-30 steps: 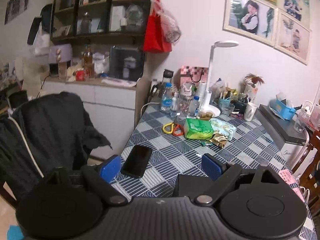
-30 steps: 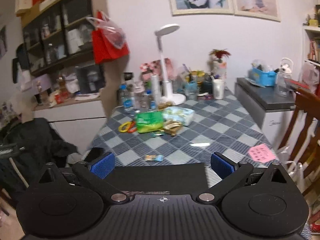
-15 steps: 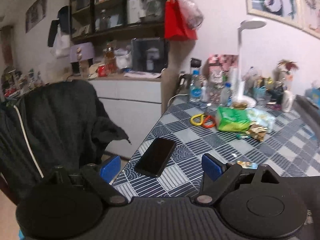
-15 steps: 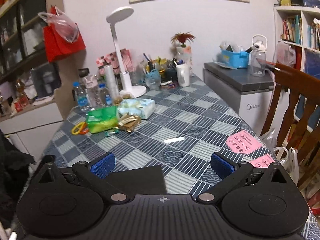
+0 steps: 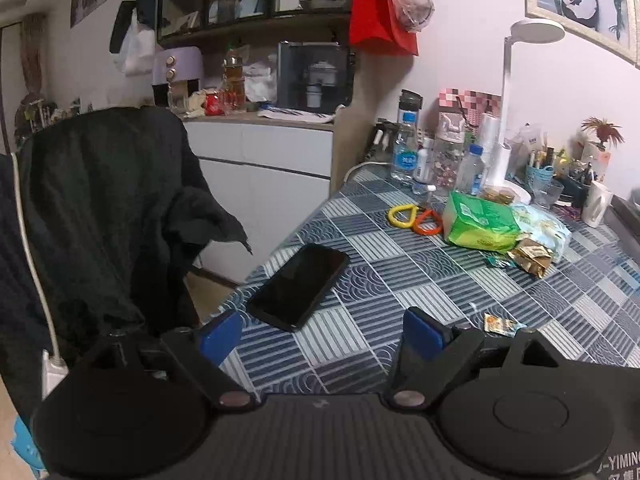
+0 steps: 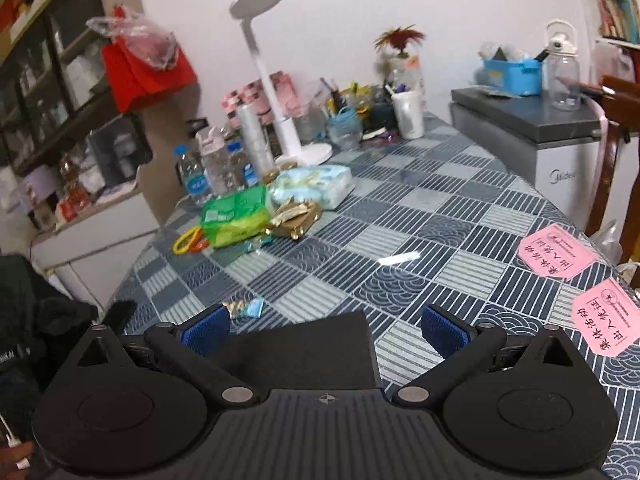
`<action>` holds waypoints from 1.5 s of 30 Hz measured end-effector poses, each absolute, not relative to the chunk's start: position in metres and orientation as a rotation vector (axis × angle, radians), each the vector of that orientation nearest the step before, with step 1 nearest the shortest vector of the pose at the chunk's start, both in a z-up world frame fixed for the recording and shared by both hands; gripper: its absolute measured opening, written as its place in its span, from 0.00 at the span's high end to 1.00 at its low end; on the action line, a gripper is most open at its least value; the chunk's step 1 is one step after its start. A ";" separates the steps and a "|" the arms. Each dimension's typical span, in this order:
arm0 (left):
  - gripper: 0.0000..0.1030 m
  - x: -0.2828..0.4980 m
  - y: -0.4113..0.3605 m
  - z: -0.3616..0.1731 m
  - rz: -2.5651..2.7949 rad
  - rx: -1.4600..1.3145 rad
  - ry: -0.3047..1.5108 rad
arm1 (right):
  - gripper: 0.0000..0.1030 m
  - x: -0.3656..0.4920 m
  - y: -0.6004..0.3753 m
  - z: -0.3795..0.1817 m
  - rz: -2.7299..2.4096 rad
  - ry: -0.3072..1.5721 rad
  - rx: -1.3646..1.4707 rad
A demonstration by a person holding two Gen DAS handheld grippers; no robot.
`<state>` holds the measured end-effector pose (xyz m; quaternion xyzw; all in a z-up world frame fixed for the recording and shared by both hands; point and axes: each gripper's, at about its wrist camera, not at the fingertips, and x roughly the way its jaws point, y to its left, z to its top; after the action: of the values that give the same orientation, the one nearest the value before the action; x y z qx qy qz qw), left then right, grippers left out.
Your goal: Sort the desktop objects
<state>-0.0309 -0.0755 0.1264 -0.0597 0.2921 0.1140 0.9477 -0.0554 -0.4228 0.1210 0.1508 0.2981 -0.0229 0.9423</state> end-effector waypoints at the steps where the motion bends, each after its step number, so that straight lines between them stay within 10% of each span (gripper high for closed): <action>1: 0.00 -0.030 -0.076 0.124 0.219 -0.120 0.602 | 0.00 -0.055 -0.422 0.120 -0.042 0.609 0.302; 45: 0.00 -0.014 -0.136 0.245 -0.190 -0.118 0.430 | 0.00 -0.064 -0.447 0.226 -0.142 0.512 0.269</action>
<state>-0.0143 -0.1359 0.2454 -0.0586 0.2131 -0.0940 0.9707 -0.0635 -0.4467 0.2262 0.1328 0.2523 -0.0701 0.9559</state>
